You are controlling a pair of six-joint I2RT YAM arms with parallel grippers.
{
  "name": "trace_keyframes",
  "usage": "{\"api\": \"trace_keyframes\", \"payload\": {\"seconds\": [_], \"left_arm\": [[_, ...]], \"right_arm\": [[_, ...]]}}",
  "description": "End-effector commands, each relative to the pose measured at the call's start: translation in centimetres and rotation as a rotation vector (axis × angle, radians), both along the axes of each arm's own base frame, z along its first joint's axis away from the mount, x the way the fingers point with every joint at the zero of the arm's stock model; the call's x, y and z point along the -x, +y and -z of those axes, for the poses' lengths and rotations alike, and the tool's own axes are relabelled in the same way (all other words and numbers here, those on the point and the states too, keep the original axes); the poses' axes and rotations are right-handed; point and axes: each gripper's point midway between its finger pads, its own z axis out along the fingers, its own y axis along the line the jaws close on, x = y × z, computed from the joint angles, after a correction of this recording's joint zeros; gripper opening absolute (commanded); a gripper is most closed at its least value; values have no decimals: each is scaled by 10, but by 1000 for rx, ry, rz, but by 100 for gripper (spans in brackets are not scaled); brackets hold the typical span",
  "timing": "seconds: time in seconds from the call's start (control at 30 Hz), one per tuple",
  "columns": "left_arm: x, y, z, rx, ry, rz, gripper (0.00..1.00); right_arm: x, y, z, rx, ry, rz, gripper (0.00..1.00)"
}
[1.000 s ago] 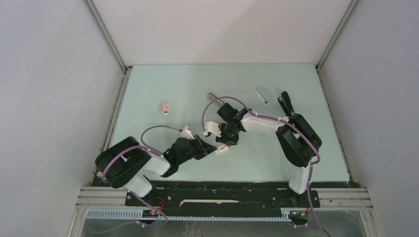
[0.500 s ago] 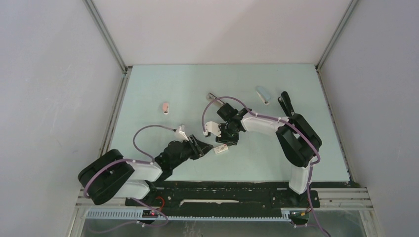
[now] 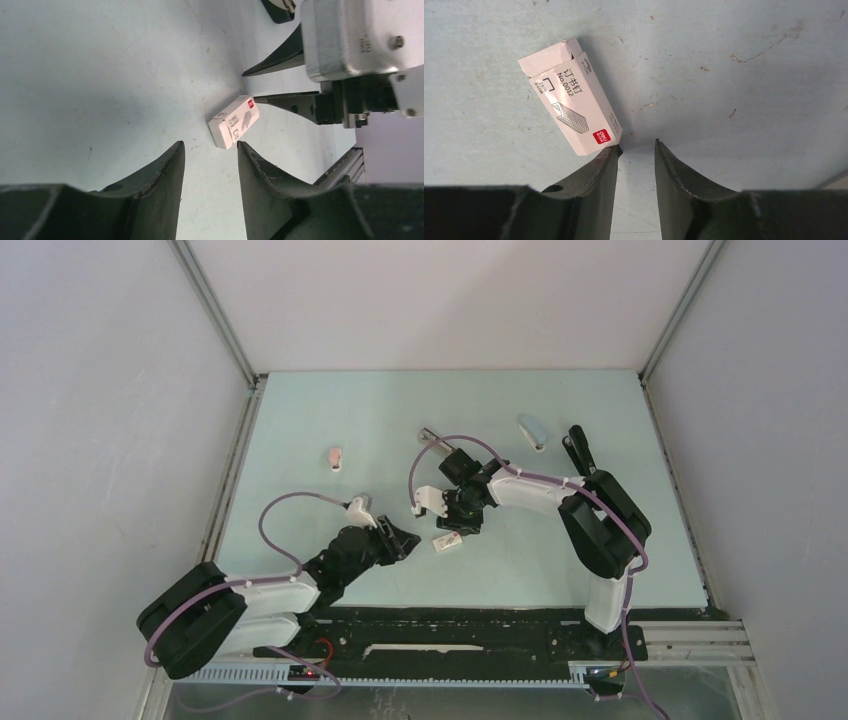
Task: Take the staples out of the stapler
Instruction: Close the staple box at the center of the board.
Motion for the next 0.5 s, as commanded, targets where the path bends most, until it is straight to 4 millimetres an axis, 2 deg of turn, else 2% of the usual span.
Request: {"api": "trace_keyframes", "payload": {"seconds": [0.0, 0.47], "left_arm": [[0, 12, 13, -70, 0, -20, 49], [3, 3, 28, -70, 42, 15, 46]], "right_arm": [[10, 1, 14, 33, 39, -18, 42], [11, 1, 16, 37, 42, -19, 42]]}}
